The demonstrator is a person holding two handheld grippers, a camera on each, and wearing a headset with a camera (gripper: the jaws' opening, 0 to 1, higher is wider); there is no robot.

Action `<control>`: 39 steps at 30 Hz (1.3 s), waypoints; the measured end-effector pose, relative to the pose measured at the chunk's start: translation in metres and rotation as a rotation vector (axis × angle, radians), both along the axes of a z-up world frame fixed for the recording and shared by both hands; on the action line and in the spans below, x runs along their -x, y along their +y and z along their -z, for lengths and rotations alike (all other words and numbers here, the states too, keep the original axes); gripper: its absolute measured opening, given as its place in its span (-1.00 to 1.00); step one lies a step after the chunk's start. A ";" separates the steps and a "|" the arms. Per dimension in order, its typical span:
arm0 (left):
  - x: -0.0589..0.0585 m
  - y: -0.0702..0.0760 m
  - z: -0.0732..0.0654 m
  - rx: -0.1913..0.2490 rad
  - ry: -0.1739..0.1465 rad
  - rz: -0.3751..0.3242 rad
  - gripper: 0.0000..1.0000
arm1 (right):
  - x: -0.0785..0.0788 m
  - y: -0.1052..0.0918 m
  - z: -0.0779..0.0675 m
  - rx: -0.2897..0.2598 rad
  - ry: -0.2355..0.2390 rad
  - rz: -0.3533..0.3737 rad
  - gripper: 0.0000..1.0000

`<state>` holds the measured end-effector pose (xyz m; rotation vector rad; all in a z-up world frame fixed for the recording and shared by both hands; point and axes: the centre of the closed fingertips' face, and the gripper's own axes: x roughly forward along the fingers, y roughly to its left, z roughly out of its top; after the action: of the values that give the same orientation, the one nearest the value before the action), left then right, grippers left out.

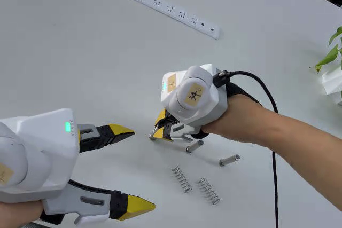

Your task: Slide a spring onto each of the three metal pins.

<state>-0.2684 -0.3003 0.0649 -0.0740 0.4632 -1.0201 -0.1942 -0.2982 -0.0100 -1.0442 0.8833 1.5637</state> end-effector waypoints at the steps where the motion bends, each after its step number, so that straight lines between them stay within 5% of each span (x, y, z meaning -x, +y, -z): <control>1: 0.000 0.000 0.000 0.000 0.000 0.000 0.43 | 0.000 0.000 0.000 -0.001 0.000 0.000 -0.85; 23: -0.001 0.000 0.001 -0.009 -0.004 -0.001 0.43 | 0.001 0.001 0.004 -0.012 0.010 0.032 -0.77; 39: 0.004 0.001 0.000 -0.040 -0.009 0.029 0.41 | -0.009 -0.001 -0.022 -0.099 -0.017 0.138 -0.55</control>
<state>-0.2724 -0.2992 0.0652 -0.0270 0.4779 -1.0391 -0.1856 -0.2996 0.0117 -0.9059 0.8399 1.4666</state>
